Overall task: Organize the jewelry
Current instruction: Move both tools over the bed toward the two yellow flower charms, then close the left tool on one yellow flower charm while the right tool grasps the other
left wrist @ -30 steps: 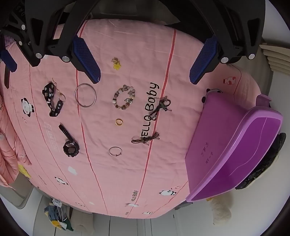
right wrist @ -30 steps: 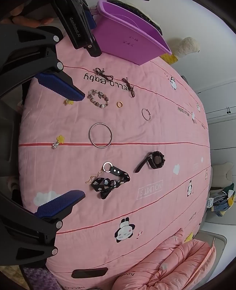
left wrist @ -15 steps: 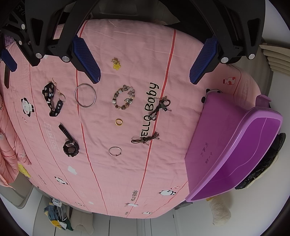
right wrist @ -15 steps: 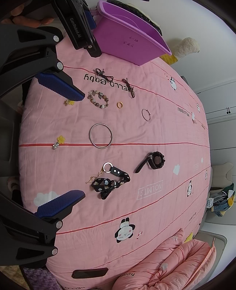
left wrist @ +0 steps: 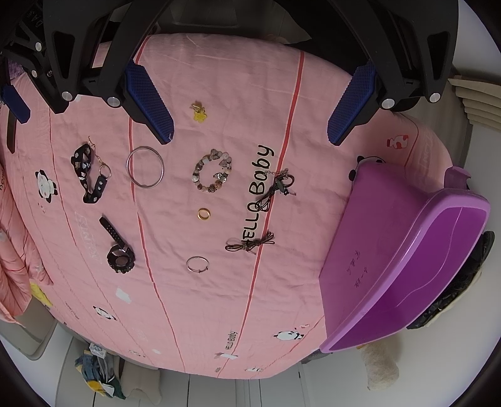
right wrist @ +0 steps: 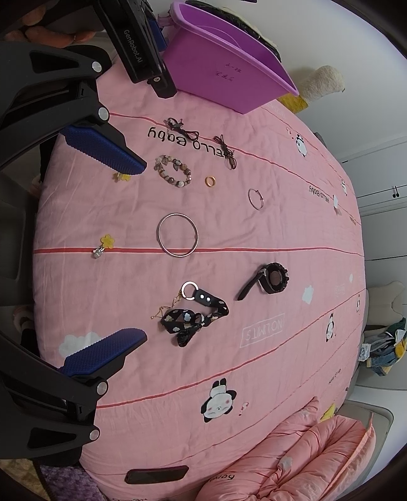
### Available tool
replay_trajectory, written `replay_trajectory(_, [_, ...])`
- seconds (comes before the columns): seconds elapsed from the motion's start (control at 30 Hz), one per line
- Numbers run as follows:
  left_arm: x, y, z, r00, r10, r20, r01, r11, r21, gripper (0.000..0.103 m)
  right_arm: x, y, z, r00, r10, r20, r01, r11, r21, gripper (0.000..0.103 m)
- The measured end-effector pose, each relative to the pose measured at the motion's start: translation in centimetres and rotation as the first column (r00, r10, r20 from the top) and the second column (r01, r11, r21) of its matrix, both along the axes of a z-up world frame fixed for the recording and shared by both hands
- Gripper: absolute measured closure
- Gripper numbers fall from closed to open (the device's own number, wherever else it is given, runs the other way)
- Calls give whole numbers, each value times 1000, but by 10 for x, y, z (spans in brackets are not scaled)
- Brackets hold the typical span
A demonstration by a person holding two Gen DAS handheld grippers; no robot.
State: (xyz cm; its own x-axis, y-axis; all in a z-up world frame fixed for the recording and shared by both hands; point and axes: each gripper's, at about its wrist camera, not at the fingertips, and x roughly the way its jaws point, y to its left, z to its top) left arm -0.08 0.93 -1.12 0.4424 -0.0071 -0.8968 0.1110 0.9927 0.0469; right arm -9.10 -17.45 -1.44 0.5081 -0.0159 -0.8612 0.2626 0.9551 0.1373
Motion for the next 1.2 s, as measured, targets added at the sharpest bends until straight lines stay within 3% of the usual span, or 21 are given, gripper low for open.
replay_trajectory(0.43, [-8,33,-64,999,-6,-44,7,1000,16,6,-14,-22,-67,998,37,-57,-32,996,85,9])
replay_trajectory(0.6, [-17,19,-92,996,-68,-66,67,998,-19,6,-16,-15,-100,991,82,-107,-73,994,85,9])
replay_trajectory(0.8, [-23,-7,-115,985,-162,-58,162,987,-6,6,-11,-7,-125,985,117,-128,-111,992,53,9])
replay_trajectory(1.2, [-8,-21,-145,981,-173,-88,173,985,-13,6,5,-6,-151,979,142,-145,-139,990,34,9])
